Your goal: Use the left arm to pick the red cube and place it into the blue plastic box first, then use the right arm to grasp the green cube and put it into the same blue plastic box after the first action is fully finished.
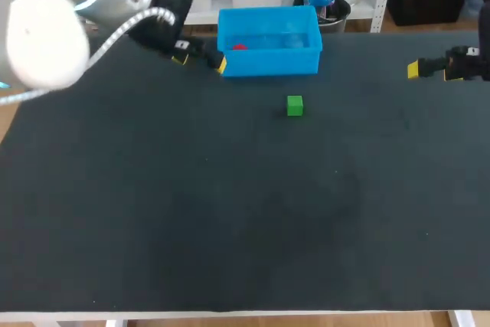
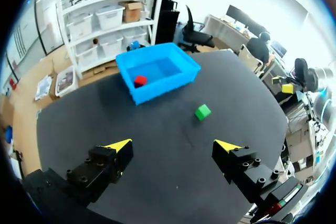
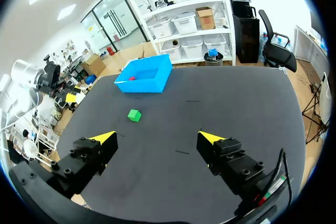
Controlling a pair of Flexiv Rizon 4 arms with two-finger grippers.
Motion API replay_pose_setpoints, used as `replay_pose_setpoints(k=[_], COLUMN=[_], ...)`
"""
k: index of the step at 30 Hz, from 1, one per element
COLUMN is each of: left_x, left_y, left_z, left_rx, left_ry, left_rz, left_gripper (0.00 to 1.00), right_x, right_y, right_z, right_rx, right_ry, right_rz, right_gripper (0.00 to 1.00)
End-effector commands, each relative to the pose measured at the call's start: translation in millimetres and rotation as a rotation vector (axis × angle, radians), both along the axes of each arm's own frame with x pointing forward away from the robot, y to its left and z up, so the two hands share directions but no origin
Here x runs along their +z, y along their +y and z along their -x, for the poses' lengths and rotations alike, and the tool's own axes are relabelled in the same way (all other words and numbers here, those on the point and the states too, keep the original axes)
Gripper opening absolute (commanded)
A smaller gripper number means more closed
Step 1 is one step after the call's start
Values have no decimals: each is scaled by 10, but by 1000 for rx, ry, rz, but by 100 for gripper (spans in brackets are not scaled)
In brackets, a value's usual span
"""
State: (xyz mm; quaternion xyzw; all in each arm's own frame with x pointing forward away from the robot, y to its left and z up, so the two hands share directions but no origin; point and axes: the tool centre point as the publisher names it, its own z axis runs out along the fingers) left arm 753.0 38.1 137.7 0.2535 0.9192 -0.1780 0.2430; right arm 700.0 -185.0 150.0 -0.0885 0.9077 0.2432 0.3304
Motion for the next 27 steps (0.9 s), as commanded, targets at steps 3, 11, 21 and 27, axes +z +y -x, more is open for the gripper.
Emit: replay_pose_setpoints(k=[3,11,21,27], left_x=[-109,-111,-70,-51], left_y=[260,334,401,370], left_z=[582,732,771,770], left_rx=[48,36,6,-16], left_ry=[-187,-159,-140,-114], left_rz=[145,152,134,105], left_gripper=[100,100,100,100], right_x=[0,0,0,0], right_y=[0,0,0,0], right_z=[0,0,0,0], right_rx=[0,0,0,0], right_ry=[0,0,0,0], right_rz=[0,0,0,0], right_gripper=[100,100,100,100])
